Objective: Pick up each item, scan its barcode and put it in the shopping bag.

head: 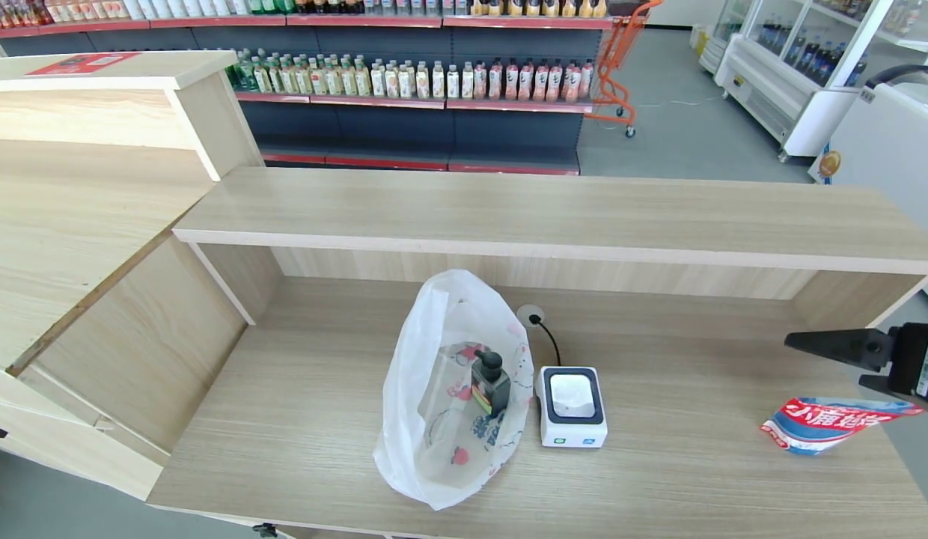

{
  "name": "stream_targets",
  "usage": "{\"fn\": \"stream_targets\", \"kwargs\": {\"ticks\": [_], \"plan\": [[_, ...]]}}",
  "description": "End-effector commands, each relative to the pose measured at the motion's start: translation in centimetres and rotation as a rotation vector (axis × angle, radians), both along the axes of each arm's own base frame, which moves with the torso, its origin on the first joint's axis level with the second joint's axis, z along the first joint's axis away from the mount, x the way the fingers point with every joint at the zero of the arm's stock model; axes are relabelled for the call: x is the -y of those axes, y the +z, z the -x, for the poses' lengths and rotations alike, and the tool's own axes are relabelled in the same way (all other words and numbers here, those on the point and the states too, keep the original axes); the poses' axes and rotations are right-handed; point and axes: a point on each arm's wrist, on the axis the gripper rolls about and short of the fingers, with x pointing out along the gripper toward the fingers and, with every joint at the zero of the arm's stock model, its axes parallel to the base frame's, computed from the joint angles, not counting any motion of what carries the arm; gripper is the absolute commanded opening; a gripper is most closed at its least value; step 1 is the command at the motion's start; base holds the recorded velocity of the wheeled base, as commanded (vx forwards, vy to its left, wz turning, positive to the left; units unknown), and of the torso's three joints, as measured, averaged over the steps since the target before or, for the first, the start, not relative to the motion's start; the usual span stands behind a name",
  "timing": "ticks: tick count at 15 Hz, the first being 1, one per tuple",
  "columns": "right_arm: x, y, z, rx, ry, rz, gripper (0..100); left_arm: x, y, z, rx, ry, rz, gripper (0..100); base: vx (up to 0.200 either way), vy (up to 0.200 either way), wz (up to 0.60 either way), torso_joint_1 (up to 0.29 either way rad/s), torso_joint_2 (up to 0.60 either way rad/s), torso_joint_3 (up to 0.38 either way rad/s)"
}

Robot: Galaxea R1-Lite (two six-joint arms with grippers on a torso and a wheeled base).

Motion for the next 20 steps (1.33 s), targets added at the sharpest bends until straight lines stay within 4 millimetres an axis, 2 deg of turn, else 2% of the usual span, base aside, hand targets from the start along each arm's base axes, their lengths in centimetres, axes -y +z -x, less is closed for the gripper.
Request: {"fn": "stream_targets", "kwargs": {"ticks": [1, 7, 8, 12, 17, 20], "plan": [[0.1, 0.5, 1.2, 0.028, -0.007, -0.011, 100, 0.0, 0.0, 0.0, -0.001, 0.0, 0.001, 100, -0.2, -0.2, 0.0, -0.002, 0.0, 0.007], [0.3, 0.4, 2.6, -0.032, -0.129, -0.11, 100, 0.0, 0.0, 0.0, 0.0, 0.0, 0.004, 100, -0.2, -0.2, 0.0, -0.001, 0.0, 0.004], [0.4, 0.4, 2.6, -0.035, -0.143, -0.121, 100, 0.0, 0.0, 0.0, -0.001, 0.0, 0.0, 100, 0.0, 0.0, 0.0, 0.0, 0.0, 0.0], [2.0, 0.4, 1.1, -0.058, -0.277, -0.128, 100, 0.0, 0.0, 0.0, -0.001, -0.001, 0.0, 100, 0.0, 0.0, 0.0, 0.0, 0.0, 0.0], [4.2, 0.2, -1.1, -0.106, -0.469, -0.204, 100, 0.0, 0.0, 0.0, -0.001, -0.001, -0.002, 100, 0.2, -0.2, 0.0, 0.007, 0.0, -0.001], [4.5, -0.3, -2.1, -0.168, -0.56, -0.273, 100, 0.0, 0.0, 0.0, -0.001, -0.001, -0.002, 100, 0.133, -0.133, 0.0, 0.011, 0.01, 0.002]]}}
